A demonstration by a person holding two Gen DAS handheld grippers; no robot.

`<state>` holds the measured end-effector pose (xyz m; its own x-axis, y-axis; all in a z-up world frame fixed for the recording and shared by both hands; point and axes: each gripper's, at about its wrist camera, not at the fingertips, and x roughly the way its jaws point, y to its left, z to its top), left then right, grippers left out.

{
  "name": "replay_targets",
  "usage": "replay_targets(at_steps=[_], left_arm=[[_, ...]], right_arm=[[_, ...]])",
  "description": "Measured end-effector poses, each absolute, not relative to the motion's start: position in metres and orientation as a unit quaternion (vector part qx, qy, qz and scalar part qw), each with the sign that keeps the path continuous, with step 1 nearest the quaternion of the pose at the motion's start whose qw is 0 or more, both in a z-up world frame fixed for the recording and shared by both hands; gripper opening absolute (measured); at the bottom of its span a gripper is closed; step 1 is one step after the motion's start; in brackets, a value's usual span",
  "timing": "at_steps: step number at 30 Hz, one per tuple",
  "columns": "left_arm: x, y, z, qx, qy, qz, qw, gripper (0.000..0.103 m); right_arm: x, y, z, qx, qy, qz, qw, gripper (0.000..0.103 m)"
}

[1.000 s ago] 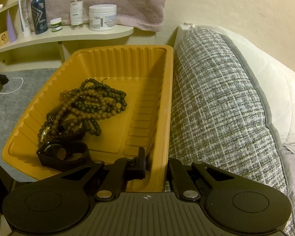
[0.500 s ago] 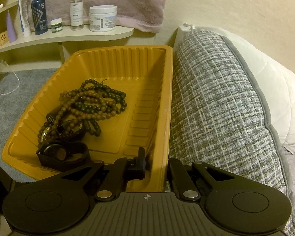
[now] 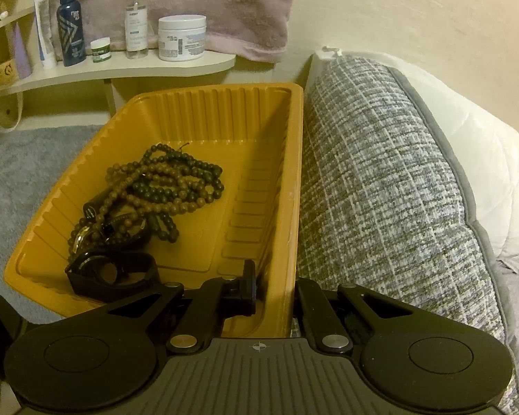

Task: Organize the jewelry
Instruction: 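Carry the silver chain into the orange tray and open the left tool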

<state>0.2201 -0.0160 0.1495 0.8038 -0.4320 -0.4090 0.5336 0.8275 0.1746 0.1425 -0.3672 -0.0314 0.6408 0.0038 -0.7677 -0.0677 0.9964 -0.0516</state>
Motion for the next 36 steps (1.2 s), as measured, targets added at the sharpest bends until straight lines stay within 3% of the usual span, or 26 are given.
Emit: replay_targets(at_steps=[14, 25, 33, 36], left_arm=[[0.202, -0.128, 0.172, 0.12, 0.16, -0.375, 0.905, 0.001], [0.202, -0.215, 0.116, 0.137, 0.225, -0.431, 0.863, 0.001], [0.218, -0.236, 0.072, 0.145, 0.281, -0.419, 0.851, 0.002], [0.223, -0.231, 0.063, 0.137, 0.295, -0.41, 0.852, 0.01]], right_arm=[[0.14, -0.384, -0.042, 0.001, 0.421, 0.031, 0.906, 0.005], [0.136, -0.394, -0.05, 0.027, 0.411, 0.042, 0.91, 0.005], [0.141, -0.4, -0.054, 0.042, 0.41, 0.045, 0.91, 0.005], [0.144, -0.401, -0.055, 0.04, 0.408, 0.047, 0.911, 0.006]])
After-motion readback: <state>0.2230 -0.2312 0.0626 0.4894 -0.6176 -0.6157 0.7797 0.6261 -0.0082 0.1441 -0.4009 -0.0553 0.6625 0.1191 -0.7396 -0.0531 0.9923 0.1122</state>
